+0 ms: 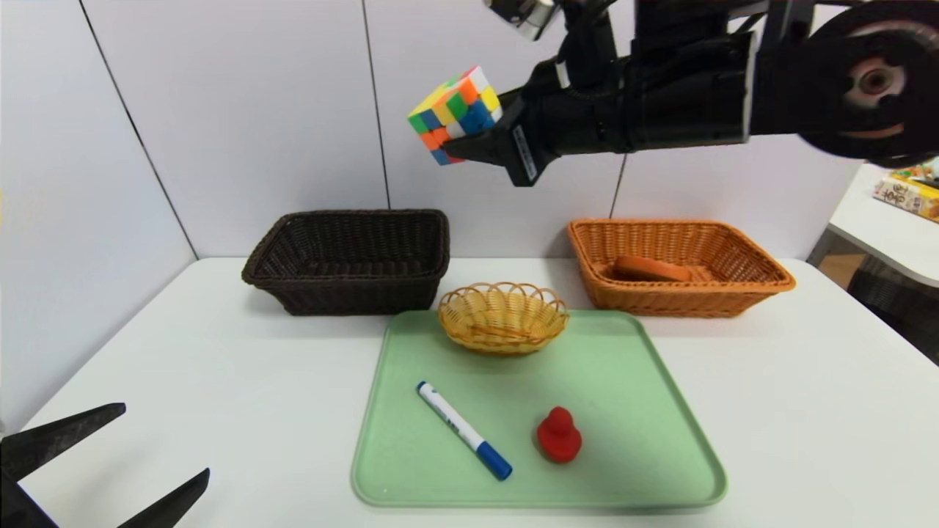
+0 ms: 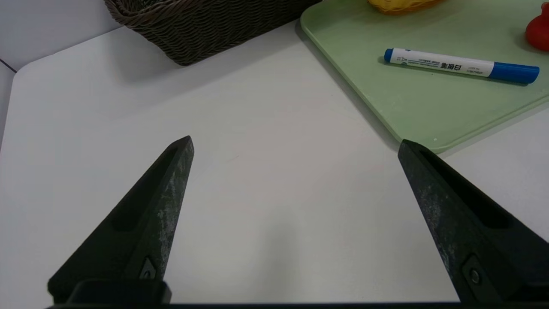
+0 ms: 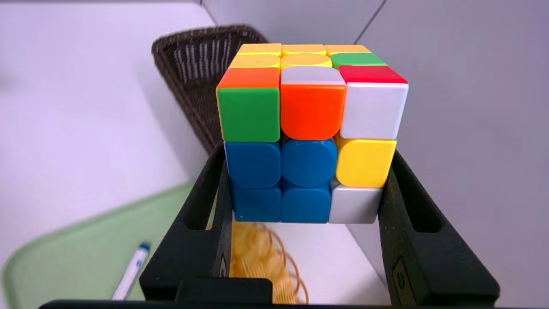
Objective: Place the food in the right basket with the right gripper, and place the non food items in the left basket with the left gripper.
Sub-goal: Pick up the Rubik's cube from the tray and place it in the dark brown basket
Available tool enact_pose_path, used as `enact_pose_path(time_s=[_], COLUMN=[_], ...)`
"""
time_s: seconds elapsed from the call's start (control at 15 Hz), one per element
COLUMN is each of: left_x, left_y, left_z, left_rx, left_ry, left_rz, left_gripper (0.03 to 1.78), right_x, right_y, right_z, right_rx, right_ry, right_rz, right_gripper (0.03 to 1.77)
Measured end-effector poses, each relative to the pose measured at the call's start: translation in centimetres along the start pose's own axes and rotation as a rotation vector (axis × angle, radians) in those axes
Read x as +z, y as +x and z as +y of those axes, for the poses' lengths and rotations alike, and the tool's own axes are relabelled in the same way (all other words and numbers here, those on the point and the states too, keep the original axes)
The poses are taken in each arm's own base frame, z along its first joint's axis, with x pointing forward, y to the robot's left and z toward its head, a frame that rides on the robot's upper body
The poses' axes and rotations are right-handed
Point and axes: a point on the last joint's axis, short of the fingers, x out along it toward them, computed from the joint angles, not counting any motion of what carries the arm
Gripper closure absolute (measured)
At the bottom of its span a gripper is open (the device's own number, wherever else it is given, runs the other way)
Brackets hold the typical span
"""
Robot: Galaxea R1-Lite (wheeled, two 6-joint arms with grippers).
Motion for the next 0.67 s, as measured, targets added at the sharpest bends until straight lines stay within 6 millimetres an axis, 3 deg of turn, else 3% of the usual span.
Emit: enact_pose_path(time_s=[0.27,0.67], left_x=[-0.2,-0.7], left_y=[0.0,0.1], left_z=[0.0,-0.1], left_rx=[-0.003,-0.007], left_ry=[0.002,0.011], left_rz=[0.01,0.026], left_gripper=[0.12,0.12], right_x=[-2.0,-7.3], right_y=[4.9,11.5], right_z=[0.8,2.7], right_rx=[-0.034,-0.073], right_ry=[0.002,0.013], right_rz=[-0.043,0.014], right_gripper=[0.88,0.88])
